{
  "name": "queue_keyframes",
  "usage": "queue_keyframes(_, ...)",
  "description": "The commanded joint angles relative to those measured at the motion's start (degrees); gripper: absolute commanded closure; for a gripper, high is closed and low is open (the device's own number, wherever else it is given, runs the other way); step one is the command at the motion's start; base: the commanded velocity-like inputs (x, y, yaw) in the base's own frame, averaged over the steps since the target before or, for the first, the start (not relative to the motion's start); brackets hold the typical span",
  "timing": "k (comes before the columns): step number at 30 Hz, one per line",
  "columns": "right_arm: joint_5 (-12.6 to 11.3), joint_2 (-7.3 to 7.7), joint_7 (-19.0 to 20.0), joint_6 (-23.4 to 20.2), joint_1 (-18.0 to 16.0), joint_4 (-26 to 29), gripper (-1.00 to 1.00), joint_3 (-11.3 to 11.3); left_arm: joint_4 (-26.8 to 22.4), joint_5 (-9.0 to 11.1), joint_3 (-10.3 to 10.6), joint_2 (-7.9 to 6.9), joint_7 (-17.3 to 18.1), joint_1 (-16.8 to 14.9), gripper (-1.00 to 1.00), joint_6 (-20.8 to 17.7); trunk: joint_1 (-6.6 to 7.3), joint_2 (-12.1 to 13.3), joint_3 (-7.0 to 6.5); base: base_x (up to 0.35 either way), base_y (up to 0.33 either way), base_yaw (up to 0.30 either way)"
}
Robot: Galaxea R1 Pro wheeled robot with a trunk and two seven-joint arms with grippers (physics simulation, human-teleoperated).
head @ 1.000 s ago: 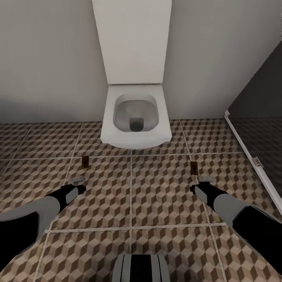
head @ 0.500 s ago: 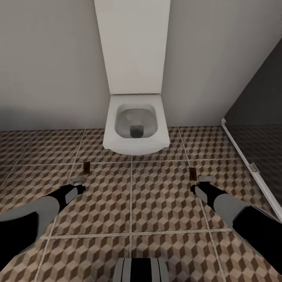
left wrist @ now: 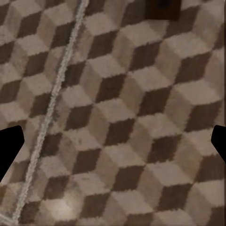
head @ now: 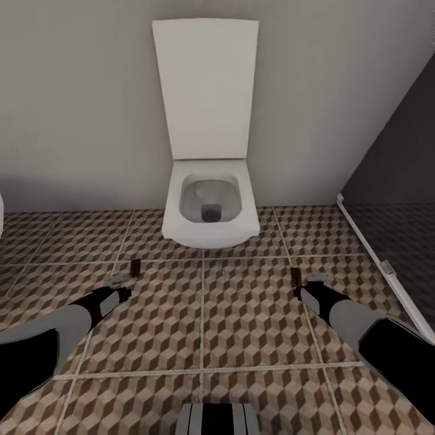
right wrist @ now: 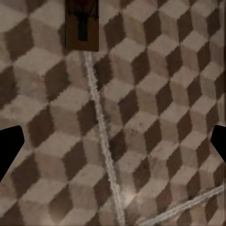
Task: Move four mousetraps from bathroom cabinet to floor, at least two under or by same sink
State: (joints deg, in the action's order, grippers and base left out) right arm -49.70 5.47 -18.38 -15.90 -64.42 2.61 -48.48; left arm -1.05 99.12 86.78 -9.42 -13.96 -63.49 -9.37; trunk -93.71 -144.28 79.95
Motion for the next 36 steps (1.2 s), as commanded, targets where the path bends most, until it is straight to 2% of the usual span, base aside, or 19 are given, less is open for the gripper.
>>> queue_keyframes(1,-0.40,0.06,-0.35,-0.42,0.09,0.20,-1.00,-0.47,-0.13,0.39,0.48,-0.02,-0.28,0.12,-1.00,-0.23,0.03,0.00,-0.19,0.000,0.000,0.000)
queue_keyframes(6,-0.40,0.03,-0.40,-0.38,0.57,0.09,-1.00,-0.47,-0.16,0.38,0.49,0.17,-0.28,1.45,-1.00,-0.30,0.16,0.07,-1.30,0.000,0.000,0.000)
queue_keyframes(11,-0.35,-0.01,-0.42,-0.36,2.70,0.02,-1.00,-0.54,-0.18,0.37,0.50,0.54,-0.28,4.11,-1.00,-0.25,0.29,0.14,-2.41,0.000,0.000,0.000)
queue_keyframes(22,0.68,0.17,-0.35,1.88,8.50,-0.09,-1.00,-0.84,-0.26,0.27,0.50,0.74,-0.26,12.44,-1.00,0.13,0.57,0.28,-4.84,0.000,0.000,0.000)
queue_keyframes(24,1.51,0.11,-0.34,2.65,9.89,-0.11,-1.00,-1.06,-0.30,0.25,0.50,0.78,-0.24,13.98,-1.00,0.22,0.62,0.31,-5.29,0.000,0.000,0.000)
queue_keyframes(28,5.14,0.02,-0.34,4.87,14.04,-0.08,-1.00,-1.62,-0.39,0.21,0.50,0.99,-0.21,17.73,-1.00,0.86,0.73,0.36,-6.17,0.000,0.000,0.000)
queue_keyframes(36,11.75,-0.02,-0.34,10.27,20.01,-0.14,-1.00,-1.91,-1.43,0.20,0.51,1.10,-0.12,22.82,-1.00,2.09,0.93,0.47,-7.95,0.000,0.000,0.000)
